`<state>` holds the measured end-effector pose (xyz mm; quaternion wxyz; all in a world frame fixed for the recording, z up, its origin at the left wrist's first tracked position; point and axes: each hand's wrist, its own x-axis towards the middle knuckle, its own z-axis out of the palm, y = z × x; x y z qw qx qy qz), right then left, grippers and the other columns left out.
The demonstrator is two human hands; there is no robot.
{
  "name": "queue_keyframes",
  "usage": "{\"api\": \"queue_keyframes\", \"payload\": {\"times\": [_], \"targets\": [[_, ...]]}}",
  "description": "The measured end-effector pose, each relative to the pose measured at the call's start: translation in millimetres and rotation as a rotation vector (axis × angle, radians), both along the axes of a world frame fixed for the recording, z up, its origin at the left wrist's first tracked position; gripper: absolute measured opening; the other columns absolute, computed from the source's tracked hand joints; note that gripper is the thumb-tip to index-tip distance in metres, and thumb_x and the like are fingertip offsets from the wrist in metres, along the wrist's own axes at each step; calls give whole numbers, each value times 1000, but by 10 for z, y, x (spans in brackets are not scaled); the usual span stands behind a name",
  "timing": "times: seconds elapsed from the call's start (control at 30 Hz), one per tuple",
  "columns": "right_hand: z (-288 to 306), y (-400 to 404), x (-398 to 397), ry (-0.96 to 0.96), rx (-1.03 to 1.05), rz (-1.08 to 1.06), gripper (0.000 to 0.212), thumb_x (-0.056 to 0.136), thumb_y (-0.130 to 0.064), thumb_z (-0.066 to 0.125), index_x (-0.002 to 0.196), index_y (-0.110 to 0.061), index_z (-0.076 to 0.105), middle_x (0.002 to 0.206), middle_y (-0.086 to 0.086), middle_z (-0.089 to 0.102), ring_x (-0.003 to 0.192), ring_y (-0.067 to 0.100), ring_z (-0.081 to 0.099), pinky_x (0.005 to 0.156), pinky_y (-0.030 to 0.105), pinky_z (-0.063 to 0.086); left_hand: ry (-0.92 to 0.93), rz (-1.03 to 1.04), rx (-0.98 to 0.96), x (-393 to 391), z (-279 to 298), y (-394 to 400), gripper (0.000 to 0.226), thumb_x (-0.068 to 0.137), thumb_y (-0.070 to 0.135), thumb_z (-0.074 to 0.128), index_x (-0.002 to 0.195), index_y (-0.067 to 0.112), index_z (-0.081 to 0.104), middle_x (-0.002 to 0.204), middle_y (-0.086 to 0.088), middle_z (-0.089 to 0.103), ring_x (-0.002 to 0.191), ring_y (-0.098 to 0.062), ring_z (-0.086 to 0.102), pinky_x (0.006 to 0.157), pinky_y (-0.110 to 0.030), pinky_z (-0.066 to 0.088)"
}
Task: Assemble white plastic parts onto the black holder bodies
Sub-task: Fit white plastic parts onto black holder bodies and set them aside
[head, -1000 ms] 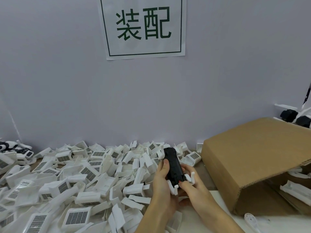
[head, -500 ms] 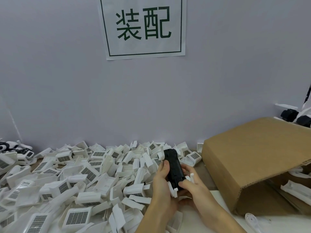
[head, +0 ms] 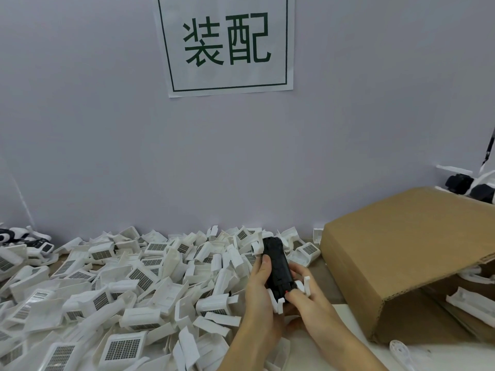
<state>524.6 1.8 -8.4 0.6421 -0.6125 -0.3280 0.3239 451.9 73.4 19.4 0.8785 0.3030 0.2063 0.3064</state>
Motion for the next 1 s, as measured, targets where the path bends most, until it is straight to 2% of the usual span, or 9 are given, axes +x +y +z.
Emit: {"api": "queue_keyframes", "payload": {"times": [0.1,0.23,0.33,0.47,0.6,0.67,0.8,0.87,1.0], "targets": [[0,-3,1,9,3,3,48,100,-9,49,105,-56,59,90,-1,76,70,15,70,61,32,54,8,-20,-8,-3,3,4,45,99,36,56,130,5,63,77,-14,69,64,-29,69,59,-40,59],[24,0,-8,45,18,0,48,100,-13,51,97,-60,61,98,-3,76,80,19,73,68,37,57,7,-34,6,-10,1,10,46,99,37,53,131,4,61,72,-14,67,60,-28,68,61,-41,59],[34,-2,-15,51,19,2,51,98,-9,51,95,-59,62,95,-2,76,75,18,72,66,35,56,19,-36,6,-5,-2,13,46,100,38,53,131,4,61,72,-14,67,59,-28,68,60,-40,58],[46,2,-20,45,16,8,49,95,-4,50,107,-51,61,92,0,76,70,17,68,67,36,54,16,-33,-11,-20,17,6,47,100,36,53,131,2,60,72,-16,66,62,-29,65,58,-37,57],[72,-18,-39,50,47,45,46,71,-19,56,101,-53,63,90,1,75,70,17,67,64,34,53,26,-33,-20,-21,34,-4,49,100,36,52,133,1,59,74,-16,64,64,-29,64,62,-38,55],[65,-28,-35,46,45,65,47,67,-21,55,99,-55,62,91,2,74,69,17,66,62,33,52,40,-35,-32,-20,40,-2,49,100,37,53,133,1,60,77,-17,64,66,-30,63,65,-40,54],[69,-21,-47,53,36,41,44,70,-23,57,98,-56,62,89,4,75,68,17,66,61,32,52,33,-30,-27,-23,35,0,49,100,37,52,134,2,59,77,-16,64,68,-30,63,67,-40,54],[77,-34,-59,34,28,30,42,82,-19,59,98,-58,61,91,2,75,69,16,67,63,33,53,29,-22,-19,-22,36,-2,47,100,36,53,132,3,61,74,-15,66,62,-28,65,61,-38,56],[97,-47,-75,-25,-12,0,56,99,-5,49,98,-60,60,94,2,75,72,18,68,66,37,54,22,-21,-40,-35,61,-18,44,99,36,55,129,5,63,71,-14,68,56,-27,68,51,-36,57]]}}
